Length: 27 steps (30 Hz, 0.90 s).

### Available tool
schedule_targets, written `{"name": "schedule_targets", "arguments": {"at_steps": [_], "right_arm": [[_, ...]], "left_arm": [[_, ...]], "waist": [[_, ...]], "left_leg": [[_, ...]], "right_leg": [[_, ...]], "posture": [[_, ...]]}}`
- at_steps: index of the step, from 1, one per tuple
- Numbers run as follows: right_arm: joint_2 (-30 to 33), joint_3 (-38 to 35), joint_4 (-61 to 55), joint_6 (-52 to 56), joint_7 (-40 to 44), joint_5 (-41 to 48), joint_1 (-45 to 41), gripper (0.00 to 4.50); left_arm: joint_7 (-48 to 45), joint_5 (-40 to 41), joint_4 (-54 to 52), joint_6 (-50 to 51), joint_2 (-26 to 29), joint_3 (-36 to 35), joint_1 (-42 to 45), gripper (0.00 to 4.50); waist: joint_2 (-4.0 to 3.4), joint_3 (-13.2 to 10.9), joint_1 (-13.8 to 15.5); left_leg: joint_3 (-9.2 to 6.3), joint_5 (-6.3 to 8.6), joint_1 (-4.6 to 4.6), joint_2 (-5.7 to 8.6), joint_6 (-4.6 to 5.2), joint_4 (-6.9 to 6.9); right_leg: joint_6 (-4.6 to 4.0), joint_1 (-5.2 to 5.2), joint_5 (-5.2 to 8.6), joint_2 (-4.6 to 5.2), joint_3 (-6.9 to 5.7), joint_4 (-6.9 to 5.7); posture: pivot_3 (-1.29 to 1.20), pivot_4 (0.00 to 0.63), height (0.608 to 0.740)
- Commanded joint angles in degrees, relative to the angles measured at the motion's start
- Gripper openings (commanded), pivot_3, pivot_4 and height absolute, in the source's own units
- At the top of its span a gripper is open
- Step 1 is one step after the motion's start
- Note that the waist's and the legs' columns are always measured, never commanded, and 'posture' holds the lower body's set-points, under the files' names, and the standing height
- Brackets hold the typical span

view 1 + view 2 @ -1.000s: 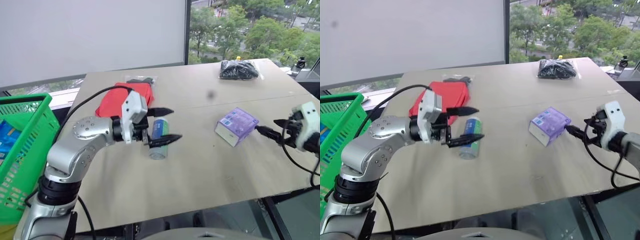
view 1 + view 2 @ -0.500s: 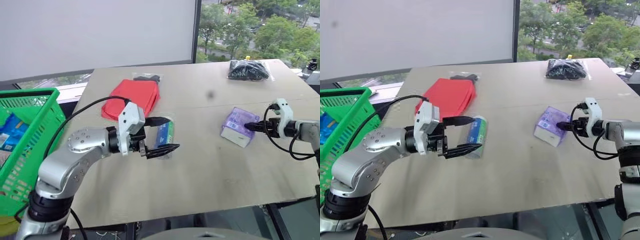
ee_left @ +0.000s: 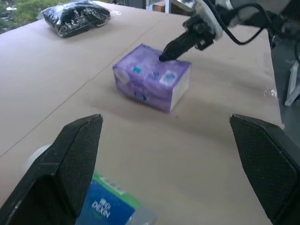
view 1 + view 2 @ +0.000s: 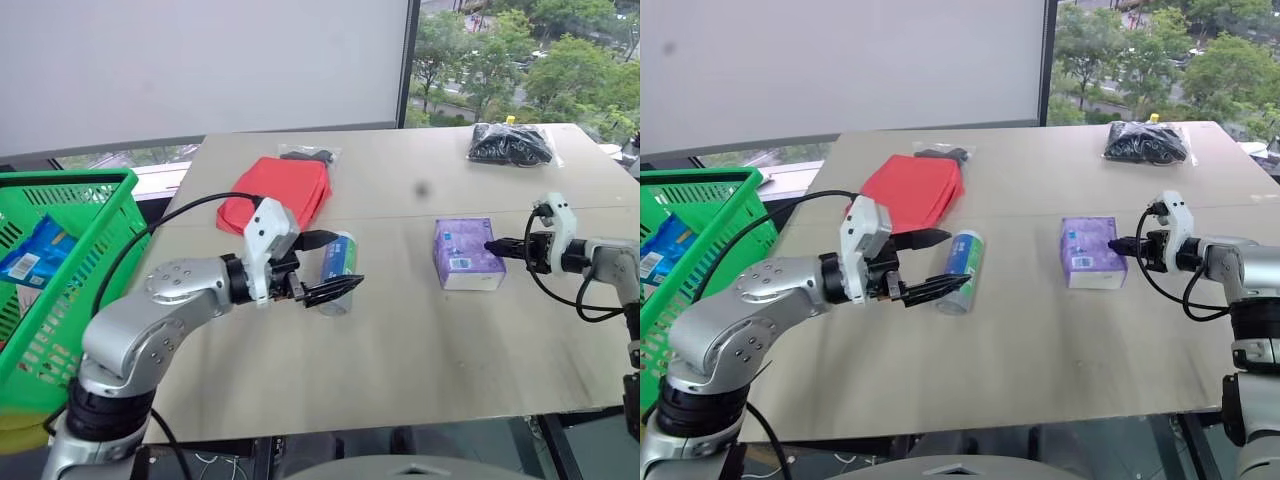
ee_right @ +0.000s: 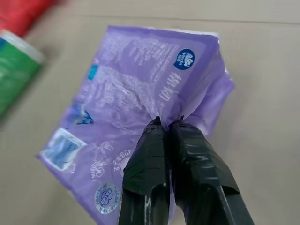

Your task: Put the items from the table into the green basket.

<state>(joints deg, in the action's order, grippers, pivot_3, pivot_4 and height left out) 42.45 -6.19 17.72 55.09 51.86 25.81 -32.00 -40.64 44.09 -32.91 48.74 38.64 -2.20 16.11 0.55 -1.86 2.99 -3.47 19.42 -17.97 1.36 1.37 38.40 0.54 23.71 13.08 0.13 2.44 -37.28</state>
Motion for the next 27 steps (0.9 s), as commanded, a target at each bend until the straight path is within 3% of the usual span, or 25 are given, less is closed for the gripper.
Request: {"name": "schedule_targets", "arguments": {"at_steps": [1, 5, 9, 15, 21, 27], "right_arm": [[-0.4, -6.4, -8.9, 4.64, -3.38, 4.69, 0.53, 0.05], [-1.74, -11.59, -16.74, 10.48, -5.83, 10.72, 1.47, 0.05], [-5.48, -15.47, -24.43, 14.66, -8.78, 16.98, 1.56, 0.05], [-13.2, -15.65, -33.99, 16.22, -14.18, 24.34, 1.33, 0.05], [-15.89, -14.12, -38.32, 15.67, -17.1, 28.2, 2.29, 0.05], [-16.84, -13.79, -39.44, 14.95, -19.33, 31.0, 2.81, 0.0]], "left_arm": [[1.04, 1.65, 1.52, 1.1, -1.56, -0.09, 2.23, 4.5], [2.05, 3.71, 3.82, 4.8, -2.95, 0.56, 3.3, 4.5], [8.76, 11.39, 9.61, 14.62, -9.13, -1.49, 6.93, 4.5], [21.81, 23.66, 18.69, 23.5, -21.19, -6.83, 13.14, 4.5], [28.71, 28.31, 21.4, 25.75, -25.39, -8.58, 15.57, 4.5], [29.89, 30.18, 20.49, 25.99, -25.55, -8.55, 14.54, 1.93]], "waist": [[0.0, 0.0, -0.11], [0.0, 0.0, -0.52], [0.02, 0.0, -0.72], [0.02, 0.0, -1.27], [0.01, 0.01, -2.09], [0.0, 0.0, -2.21]], "left_leg": [[-0.03, -0.04, -0.05, 0.0, -0.07, 0.0], [-0.04, -0.05, -0.14, 0.02, -0.08, 0.0], [-0.1, 0.05, -0.15, 0.03, 0.08, 0.03], [-0.13, -0.03, -0.11, 0.03, -0.06, 0.12], [-0.17, -0.08, -0.12, 0.08, -0.15, 0.16], [-0.15, -0.11, -0.1, 0.1, -0.22, 0.15]], "right_leg": [[0.0, 0.05, 0.0, 0.01, -0.02, 0.02], [0.0, 0.1, 0.0, 0.03, -0.03, 0.07], [0.01, 0.09, 0.0, 0.03, -0.08, 0.04], [0.01, 0.09, 0.0, 0.02, -0.08, -0.16], [0.0, 0.12, 0.0, 0.06, -0.08, -0.19], [-0.01, 0.12, 0.01, 0.06, -0.06, -0.22]], "posture": [[0.06, 0.0, 0.74], [0.05, 0.0, 0.74], [0.05, 0.0, 0.74], [0.04, 0.0, 0.74], [0.03, 0.0, 0.74], [0.03, 0.0, 0.74]]}}
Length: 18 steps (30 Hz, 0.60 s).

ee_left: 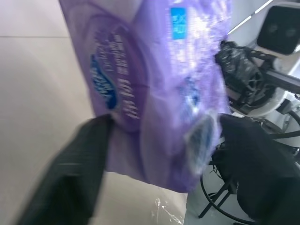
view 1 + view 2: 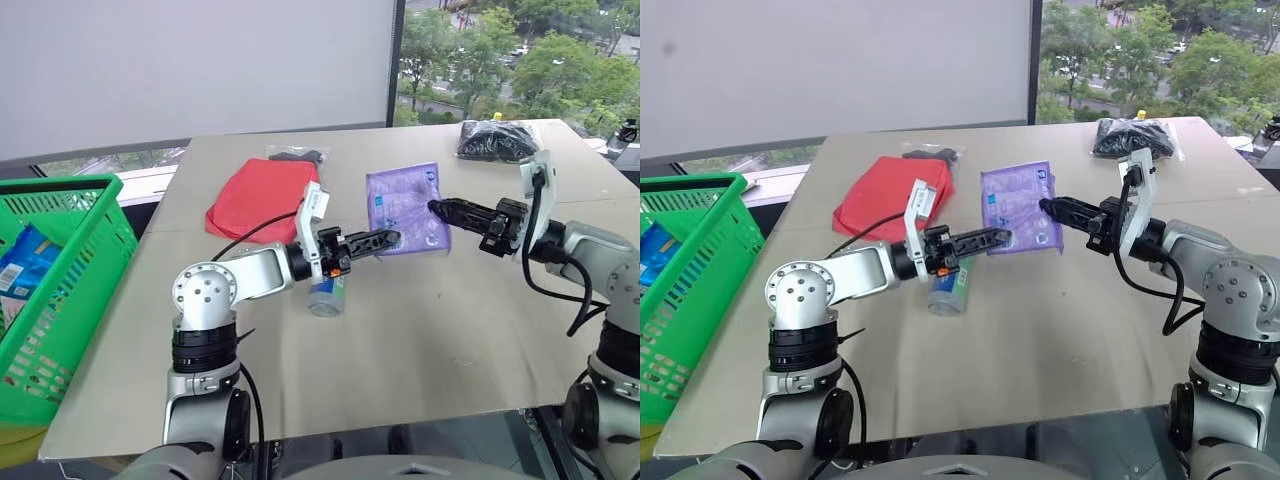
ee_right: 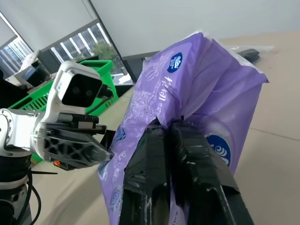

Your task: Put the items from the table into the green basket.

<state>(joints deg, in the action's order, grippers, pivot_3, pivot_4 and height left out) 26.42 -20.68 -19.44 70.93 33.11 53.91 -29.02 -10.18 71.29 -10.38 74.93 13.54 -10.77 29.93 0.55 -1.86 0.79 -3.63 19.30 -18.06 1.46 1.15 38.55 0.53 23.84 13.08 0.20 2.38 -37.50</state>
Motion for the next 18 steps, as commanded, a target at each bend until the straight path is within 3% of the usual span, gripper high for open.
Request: {"name": "schedule_targets", "arguments": {"at_steps": [1, 4, 9, 10, 12, 13, 14, 15, 16, 18], "right_arm": [[-0.85, 0.88, -2.39, -1.12, -0.86, 3.1, -0.04, 0.0], [-0.97, 1.35, -2.78, -1.9, -1.26, 3.57, 0.35, 0.0], [-0.2, 3.6, -4.94, -9.41, 1.07, -0.08, 1.99, 0.0], [0.25, 3.86, -5.18, -11.22, 1.88, -0.81, 2.38, 0.7], [2.8, 4.96, -6.03, -15.24, 4.44, -3.46, 3.5, 1.53], [5.0, 5.85, -6.43, -17.74, 6.41, -5.64, 4.19, 1.65], [7.02, 6.67, -6.76, -20.31, 8.43, -7.64, 4.93, 2.18], [9.64, 7.8, -7.08, -23.84, 10.62, -10.65, 5.7, 2.33], [11.82, 8.9, -7.2, -27.12, 12.37, -13.35, 6.32, 2.85], [16.3, 10.69, -7.45, -34.01, 17.48, -17.78, 6.94, 3.48]], "left_arm": [[-0.51, 2.96, -2.25, -0.53, -0.37, 0.04, 0.55, 1.4], [-0.72, 2.11, -2.98, -1.53, 0.35, 0.25, -0.01, 0.22], [-5.13, -2.34, -7.25, -7.54, 2.63, 0.59, -2.39, 0.2], [-5.47, -2.57, -7.73, -8.93, 2.74, -0.18, -2.77, 0.2], [-6.44, -4.24, -9.23, -12.21, 3.99, -1.62, -3.65, 0.2], [-6.8, -5.48, -9.94, -13.71, 5.04, -2.24, -4.04, 0.2], [-6.74, -6.45, -10.3, -14.99, 5.73, -2.86, -4.31, 0.2], [-6.13, -7.91, -10.17, -16.76, 6.69, -4.22, -4.36, 0.2], [-5.6, -9.04, -9.88, -18.27, 7.5, -5.34, -4.32, 0.2], [-4.4, -16.04, -8.6, -23.32, 11.91, -7.61, -3.73, 0.2]], "waist": [[0.0, 0.0, 0.01], [0.0, 0.0, 0.02], [-0.01, 0.0, -0.01], [-0.01, 0.0, 0.05], [0.0, -0.01, 0.06], [0.0, -0.01, 0.06], [0.0, -0.01, 0.08], [0.0, -0.01, 0.12], [0.0, -0.02, 0.19], [0.03, -0.05, 0.13]], "left_leg": [[0.0, -0.01, 0.0, 0.0, -0.02, 0.0], [0.01, -0.03, 0.01, 0.01, -0.05, -0.01], [0.02, -0.03, 0.03, 0.01, -0.05, -0.04], [0.02, -0.03, 0.03, 0.02, -0.06, -0.05], [0.03, -0.03, 0.02, 0.02, -0.06, -0.04], [0.03, -0.03, 0.02, 0.02, -0.06, -0.04], [0.03, -0.03, 0.02, 0.03, -0.06, -0.04], [0.03, -0.03, 0.01, 0.03, -0.06, -0.04], [0.01, -0.03, 0.01, 0.02, -0.06, -0.05], [0.02, -0.03, 0.02, 0.02, -0.06, -0.05]], "right_leg": [[0.0, 0.0, 0.0, 0.0, 0.0, -0.01], [-0.01, 0.0, 0.01, -0.01, 0.01, -0.05], [-0.02, 0.0, 0.01, -0.04, 0.04, -0.03], [-0.02, 0.0, 0.01, -0.04, 0.04, -0.03], [-0.01, 0.0, 0.01, -0.02, 0.04, -0.01], [-0.01, 0.0, 0.01, -0.02, 0.04, -0.01], [-0.01, 0.0, 0.01, -0.01, 0.04, 0.0], [-0.01, 0.0, 0.01, -0.01, 0.03, 0.02], [-0.01, 0.0, 0.01, -0.02, 0.01, 0.04], [0.0, -0.01, 0.02, -0.02, 0.02, 0.05]], "posture": [[0.03, 0.0, 0.74], [0.03, 0.0, 0.74], [0.04, 0.0, 0.74], [0.04, 0.0, 0.74], [0.04, 0.0, 0.74], [0.04, 0.0, 0.74], [0.04, 0.0, 0.74], [0.06, 0.0, 0.74], [0.06, 0.0, 0.74], [0.08, 0.0, 0.74]]}}
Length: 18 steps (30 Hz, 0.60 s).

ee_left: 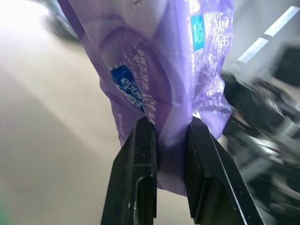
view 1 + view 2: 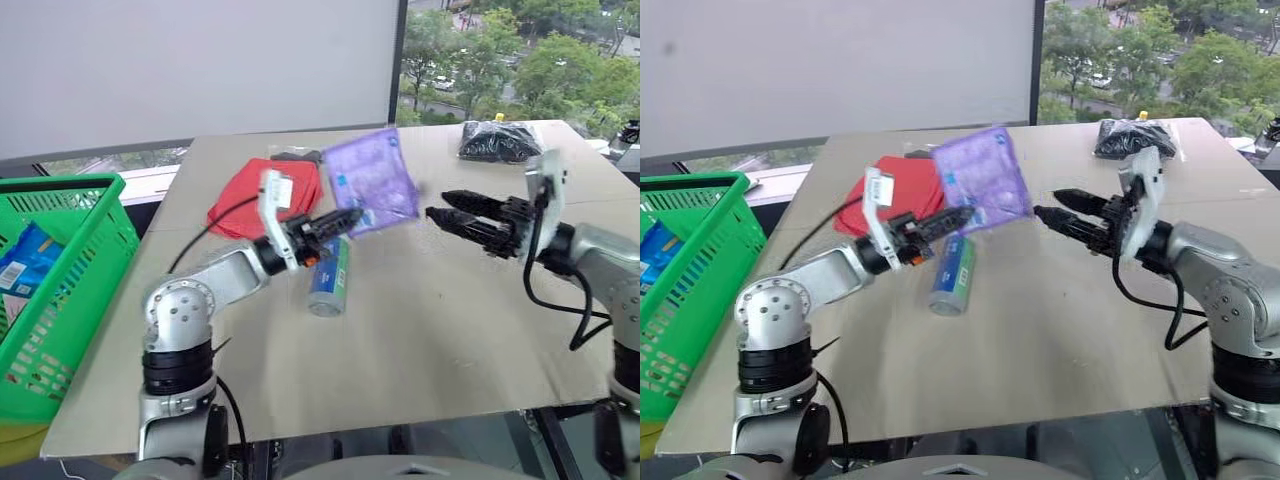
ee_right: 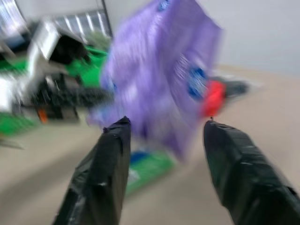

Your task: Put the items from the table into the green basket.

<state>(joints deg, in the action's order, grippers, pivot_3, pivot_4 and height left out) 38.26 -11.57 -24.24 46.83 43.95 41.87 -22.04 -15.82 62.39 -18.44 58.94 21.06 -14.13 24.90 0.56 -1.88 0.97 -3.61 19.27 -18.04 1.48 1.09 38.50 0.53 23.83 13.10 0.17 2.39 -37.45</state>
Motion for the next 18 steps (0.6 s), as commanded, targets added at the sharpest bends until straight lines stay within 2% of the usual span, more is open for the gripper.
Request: {"name": "schedule_targets", "arguments": {"at_steps": [1, 5, 10, 15, 18], "right_arm": [[5.4, 1.74, -2.6, -11.96, 8.49, -6.0, -0.45, 3.48], [7.45, 2.72, -3.08, -16.83, 14.29, -5.29, -2.5, 3.48], [6.0, 5.11, -2.12, -17.38, 17.41, -2.5, -6.47, 3.48], [3.09, 8.39, -0.88, -18.43, 18.04, -2.84, -8.86, 3.48], [2.02, 9.45, -0.37, -19.0, 18.54, -2.81, -9.65, 3.48]], "left_arm": [[2.1, -10.14, 0.41, -9.49, 6.31, -5.34, 1.74, 0.2], [2.68, -21.89, 2.8, -16.7, 14.96, -6.28, 2.27, 0.2], [10.59, -38.55, 8.45, -23.76, 24.13, -7.2, 5.04, 0.2], [18.61, -49.67, 15.83, -25.4, 28.62, -10.43, 4.61, 0.2], [23.18, -55.06, 15.99, -24.62, 28.69, -11.33, 3.06, 0.2]], "waist": [[0.02, -0.04, -0.13], [0.13, -0.11, 0.01], [0.36, -0.21, 1.72], [0.45, -0.16, 3.57], [0.64, -0.04, 4.7]], "left_leg": [[0.03, 0.0, 0.02, 0.0, 0.0, -0.03], [-0.01, -0.06, 0.09, -0.05, -0.1, -0.12], [-0.12, -0.06, 0.05, -0.04, -0.1, -0.13], [-0.32, -0.05, -0.06, -0.04, -0.1, -0.22], [-0.54, -0.06, -0.77, 0.02, -0.12, -0.13]], "right_leg": [[0.0, 0.0, 0.0, -0.02, 0.02, -0.01], [-0.01, 0.0, 0.01, -0.13, 0.03, -0.02], [0.0, -0.01, -0.01, -0.02, -0.06, 0.1], [-0.01, 0.04, -0.01, 0.07, -0.25, 0.26], [-0.04, 0.69, -0.05, 0.2, -0.5, 0.23]], "posture": [[0.09, 0.0, 0.74], [0.13, 0.0, 0.74], [0.18, 0.0, 0.74], [0.2, 0.0, 0.74], [0.2, 0.0, 0.74]]}}
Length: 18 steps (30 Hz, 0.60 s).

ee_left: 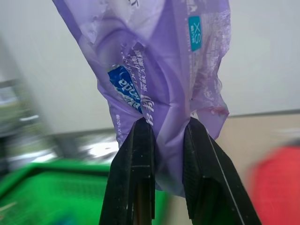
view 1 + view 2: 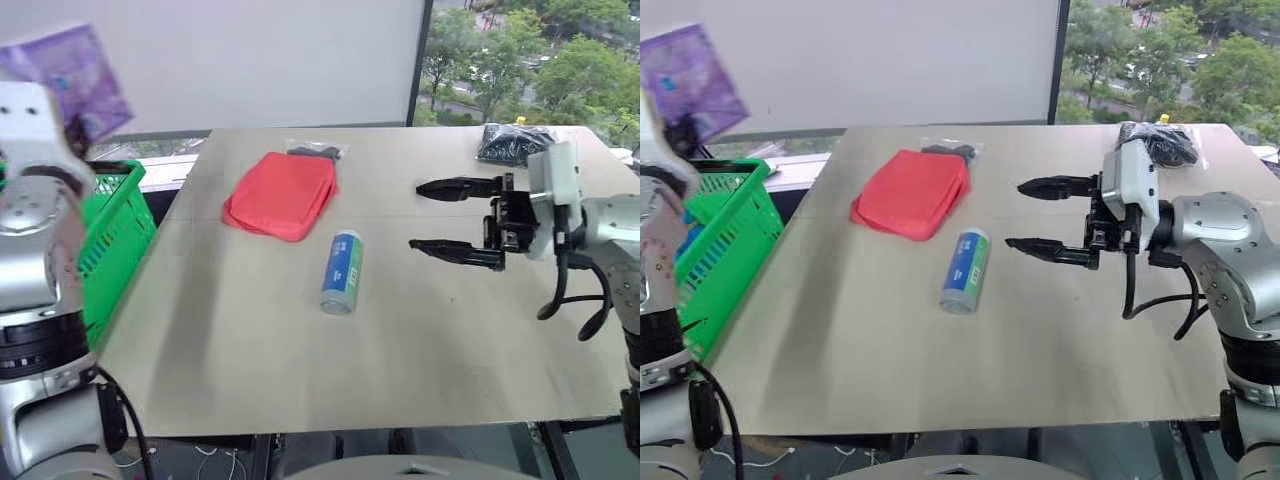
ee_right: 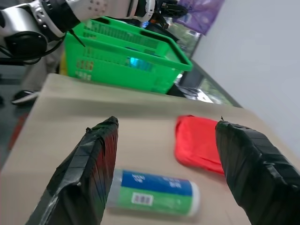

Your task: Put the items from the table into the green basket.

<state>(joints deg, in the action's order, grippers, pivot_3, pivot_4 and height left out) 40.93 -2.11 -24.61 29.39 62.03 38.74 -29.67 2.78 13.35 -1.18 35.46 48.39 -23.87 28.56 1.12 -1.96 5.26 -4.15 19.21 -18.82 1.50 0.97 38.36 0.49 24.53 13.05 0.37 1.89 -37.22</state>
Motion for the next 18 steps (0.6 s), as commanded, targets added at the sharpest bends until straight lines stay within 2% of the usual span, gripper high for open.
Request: {"name": "schedule_targets", "arguments": {"at_steps": [1, 6, 8, 9, 13, 15, 18], "right_arm": [[-1.11, -0.07, 0.09, -1.59, 0.61, 0.91, -2.21, 3.48], [-2.18, -1.03, 0.1, -1.71, 1.29, 3.79, -2.76, 3.48], [-2.04, -0.93, 0.44, -1.47, 1.29, 4.0, -3.2, 3.55], [-1.8, -0.78, 0.65, -1.42, 1.48, 3.89, -3.3, 3.55], [-0.89, -0.68, 1.06, -1.29, 1.64, 3.23, -2.92, 3.55], [-0.5, -1.47, 0.64, -0.66, 0.78, 3.67, -2.28, 3.55], [1.53, -3.89, -0.9, 0.53, -0.23, 4.7, 0.69, 3.55]], "left_arm": [[6.08, -7.11, -1.22, -2.33, 0.33, -2.71, -1.39, 0.2], [9.69, -9.02, -0.14, 0.58, -3.38, -7.17, -3.97, 0.2], [9.13, -8.54, 1.49, 1.16, -4.04, -8.43, -3.86, 1.21], [8.82, -8.91, 2.32, 1.59, -3.94, -8.3, -3.82, 1.44], [10.75, -12.33, 2.64, -1.31, -3.8, -7.45, -3.14, 3.25], [8.61, -10.91, 0.94, -3.66, -5.08, -6.42, -1.52, 4.21], [-0.16, -5.29, -3.79, -3.39, -8.27, -1.29, 1.2, 4.21]], "waist": [[0.09, 0.06, 0.94], [0.34, 0.22, 2.91], [0.39, 0.25, 3.62], [0.41, 0.26, 3.77], [0.54, 0.35, 4.06], [0.57, 0.37, 4.22], [0.65, 0.45, 5.18]], "left_leg": [[0.0, 0.0, -0.19, 0.06, -0.01, 0.02], [-0.27, -0.01, -0.95, 0.25, -0.01, 0.16], [-0.31, -0.01, -1.1, 0.29, -0.01, 0.31], [-0.34, -0.01, -1.13, 0.29, -0.01, 0.34], [-0.39, -0.05, -1.15, 0.31, -0.07, 0.37], [-0.39, -0.06, -1.14, 0.31, -0.1, 0.37], [-0.45, -0.1, -1.14, 0.3, -0.16, 0.38]], "right_leg": [[-0.02, 0.22, -0.02, 0.09, -0.07, -0.08], [-0.03, 0.82, -0.02, 0.32, -0.38, -0.2], [-0.04, 0.95, -0.03, 0.36, -0.46, -0.37], [-0.04, 0.95, -0.03, 0.38, -0.52, -0.38], [-0.07, 0.92, -0.05, 0.44, -0.61, -0.42], [-0.11, 0.92, -0.08, 0.46, -0.63, -0.45], [-0.14, 0.91, -0.1, 0.47, -0.7, -0.5]], "posture": [[0.21, 0.0, 0.74], [0.21, 0.0, 0.74], [0.21, 0.0, 0.74], [0.21, 0.0, 0.74], [0.21, 0.0, 0.74], [0.22, 0.0, 0.74], [0.22, 0.0, 0.74]]}}
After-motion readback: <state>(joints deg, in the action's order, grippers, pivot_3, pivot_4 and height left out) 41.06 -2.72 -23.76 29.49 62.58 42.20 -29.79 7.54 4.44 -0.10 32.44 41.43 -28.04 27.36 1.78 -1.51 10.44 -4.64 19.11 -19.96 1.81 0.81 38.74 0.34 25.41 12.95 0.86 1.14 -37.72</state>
